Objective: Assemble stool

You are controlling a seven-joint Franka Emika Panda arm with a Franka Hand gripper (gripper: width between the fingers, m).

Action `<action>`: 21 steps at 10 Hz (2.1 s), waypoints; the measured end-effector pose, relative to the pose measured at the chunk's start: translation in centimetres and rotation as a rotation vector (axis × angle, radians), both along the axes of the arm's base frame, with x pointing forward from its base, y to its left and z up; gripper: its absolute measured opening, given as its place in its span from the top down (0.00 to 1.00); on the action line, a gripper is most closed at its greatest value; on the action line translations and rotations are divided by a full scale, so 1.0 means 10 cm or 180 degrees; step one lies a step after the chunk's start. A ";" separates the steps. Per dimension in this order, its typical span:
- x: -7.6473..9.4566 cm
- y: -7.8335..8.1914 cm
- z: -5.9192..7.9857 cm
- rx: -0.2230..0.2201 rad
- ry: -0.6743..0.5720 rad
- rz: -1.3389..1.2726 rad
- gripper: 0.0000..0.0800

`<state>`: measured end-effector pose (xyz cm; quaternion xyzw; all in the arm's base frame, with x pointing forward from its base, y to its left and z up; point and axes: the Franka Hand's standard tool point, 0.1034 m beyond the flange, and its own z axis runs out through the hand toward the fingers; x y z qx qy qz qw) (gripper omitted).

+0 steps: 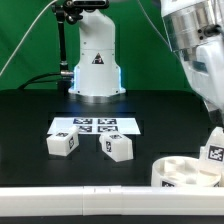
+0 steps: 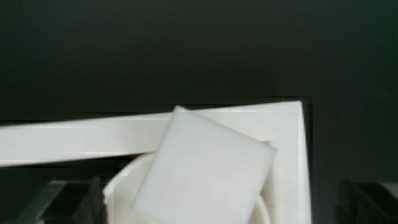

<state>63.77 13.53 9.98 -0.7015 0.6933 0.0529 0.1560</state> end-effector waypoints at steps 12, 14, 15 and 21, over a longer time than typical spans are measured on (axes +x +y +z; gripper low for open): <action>0.04 0.15 0.08 -0.0822 -0.0867 0.4100 0.19; 0.04 0.14 0.04 -0.0960 -0.1033 0.4946 0.19; 0.04 0.13 0.04 -0.0967 -0.1048 0.5016 0.19; 0.04 0.06 -0.07 -0.1215 -0.1291 0.6855 0.19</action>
Offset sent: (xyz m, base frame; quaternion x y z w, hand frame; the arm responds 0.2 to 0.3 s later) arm 0.0113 0.0183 0.0161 -0.0748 0.0637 -0.3308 0.9386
